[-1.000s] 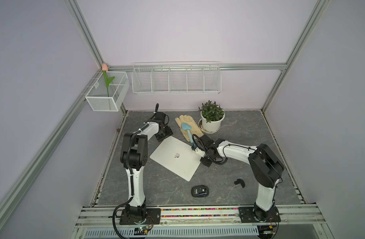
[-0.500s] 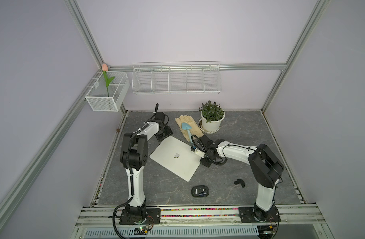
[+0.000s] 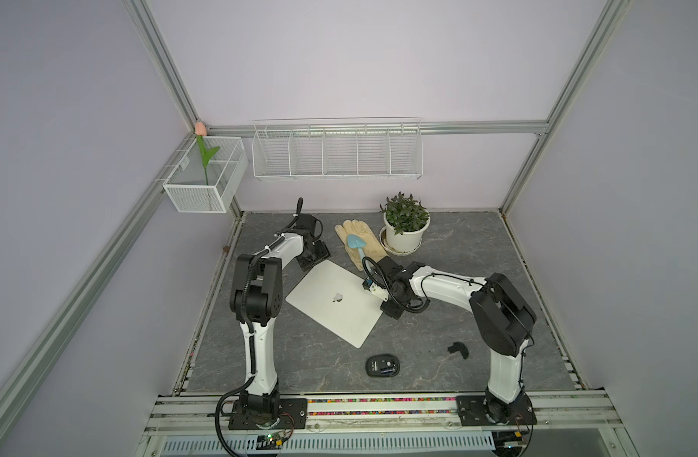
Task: Insert the wireless mouse receiver into the laptop
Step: Insert the USB plug into the USB port.
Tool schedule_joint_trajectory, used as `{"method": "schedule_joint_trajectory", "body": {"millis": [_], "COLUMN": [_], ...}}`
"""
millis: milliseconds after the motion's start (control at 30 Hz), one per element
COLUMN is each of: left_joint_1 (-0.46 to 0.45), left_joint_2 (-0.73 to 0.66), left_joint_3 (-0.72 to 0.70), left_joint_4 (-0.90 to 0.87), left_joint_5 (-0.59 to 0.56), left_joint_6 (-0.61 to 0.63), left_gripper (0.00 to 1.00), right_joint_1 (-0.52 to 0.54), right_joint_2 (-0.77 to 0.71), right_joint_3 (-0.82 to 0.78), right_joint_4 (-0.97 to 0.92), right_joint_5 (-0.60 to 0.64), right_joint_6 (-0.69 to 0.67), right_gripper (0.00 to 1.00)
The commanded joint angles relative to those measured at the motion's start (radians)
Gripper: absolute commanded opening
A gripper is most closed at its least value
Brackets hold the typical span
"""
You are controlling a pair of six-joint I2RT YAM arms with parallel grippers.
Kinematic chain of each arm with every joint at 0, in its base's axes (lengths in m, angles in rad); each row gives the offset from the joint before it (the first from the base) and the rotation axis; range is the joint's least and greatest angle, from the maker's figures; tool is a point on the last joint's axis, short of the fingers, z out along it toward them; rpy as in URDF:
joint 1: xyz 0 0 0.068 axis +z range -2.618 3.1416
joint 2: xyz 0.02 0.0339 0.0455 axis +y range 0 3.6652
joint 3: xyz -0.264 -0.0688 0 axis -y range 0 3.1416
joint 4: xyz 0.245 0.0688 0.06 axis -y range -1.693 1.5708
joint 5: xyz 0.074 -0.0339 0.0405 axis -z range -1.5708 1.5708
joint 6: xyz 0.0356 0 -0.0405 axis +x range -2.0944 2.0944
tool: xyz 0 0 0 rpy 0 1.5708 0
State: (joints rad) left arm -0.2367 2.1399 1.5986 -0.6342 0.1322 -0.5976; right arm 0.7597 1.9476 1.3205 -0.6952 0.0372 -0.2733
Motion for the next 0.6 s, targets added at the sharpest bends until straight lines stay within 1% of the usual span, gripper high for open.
{"method": "schedule_joint_trajectory", "body": {"millis": [0, 567], "left_joint_1": [-0.010, -0.017], "left_joint_2": [0.008, 0.012], "left_joint_3": [-0.025, -0.024], "left_joint_4": [-0.019, -0.015], "left_joint_5": [0.020, 0.025], "left_joint_6": [-0.007, -0.006], "left_gripper": [0.71, 0.71], "right_joint_1": [0.017, 0.020], "right_joint_2": [0.025, 0.057], "right_joint_3": [0.044, 0.137], "right_joint_4": [-0.025, -0.055], "right_joint_5": [-0.033, -0.008], "right_joint_6": [-0.006, -0.001], "right_gripper": [0.13, 0.13]}}
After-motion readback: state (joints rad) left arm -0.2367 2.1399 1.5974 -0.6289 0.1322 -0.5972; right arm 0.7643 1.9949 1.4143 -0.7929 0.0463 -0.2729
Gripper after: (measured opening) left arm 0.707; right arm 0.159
